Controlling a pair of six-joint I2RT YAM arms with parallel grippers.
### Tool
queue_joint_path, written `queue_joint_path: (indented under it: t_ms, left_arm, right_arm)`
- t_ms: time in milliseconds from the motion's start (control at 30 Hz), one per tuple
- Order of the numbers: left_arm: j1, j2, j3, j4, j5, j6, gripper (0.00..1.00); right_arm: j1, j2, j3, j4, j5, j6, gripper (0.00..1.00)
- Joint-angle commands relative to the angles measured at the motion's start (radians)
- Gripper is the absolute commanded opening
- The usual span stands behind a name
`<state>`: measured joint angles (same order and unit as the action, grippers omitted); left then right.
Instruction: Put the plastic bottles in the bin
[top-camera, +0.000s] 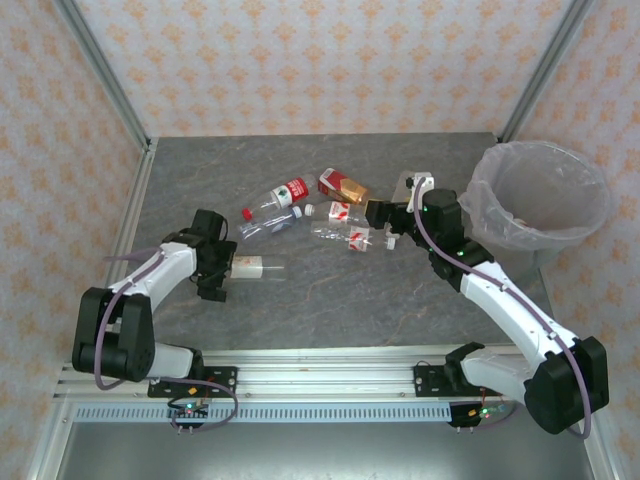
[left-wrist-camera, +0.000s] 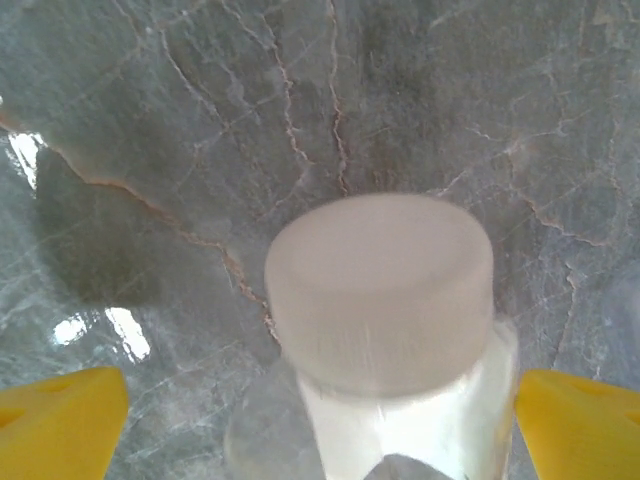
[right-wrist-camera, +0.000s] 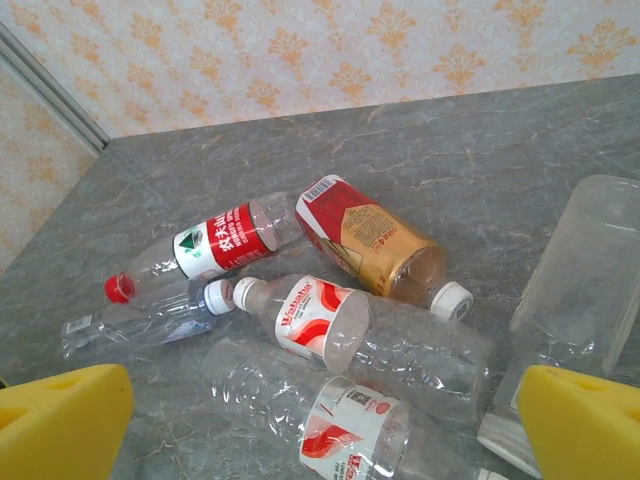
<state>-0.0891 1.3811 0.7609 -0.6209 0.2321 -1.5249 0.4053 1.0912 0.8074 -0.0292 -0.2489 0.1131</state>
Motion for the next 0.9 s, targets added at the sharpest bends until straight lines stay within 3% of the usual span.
queue_joint_path:
  t_ms: [0,200,467,867]
  left_arm:
    - [0.003,-0.007,0.021,-0.047,-0.029,0.002,1.0]
    - [0.003,-0.08,0.01,-0.06,-0.115,0.006,1.0]
    - [-0.02,-0.033,0.002,-0.029,-0.042,-0.026,1.0]
    - [-0.07,0.114,0.102,-0.025,-0.055,0.041,1.0]
  right_arm:
    - [0.006,-0.033,-0.02,-0.003,0.034,0.008,0.99]
    - [0.007,-0.042,-0.033,-0.003,0.04,0.012,0.99]
    - [0.007,-0.045,-0.037,-0.005,0.039,0.016,0.99]
    - [0.007,-0.064,-0.049,-0.025,0.047,0.016,0.99]
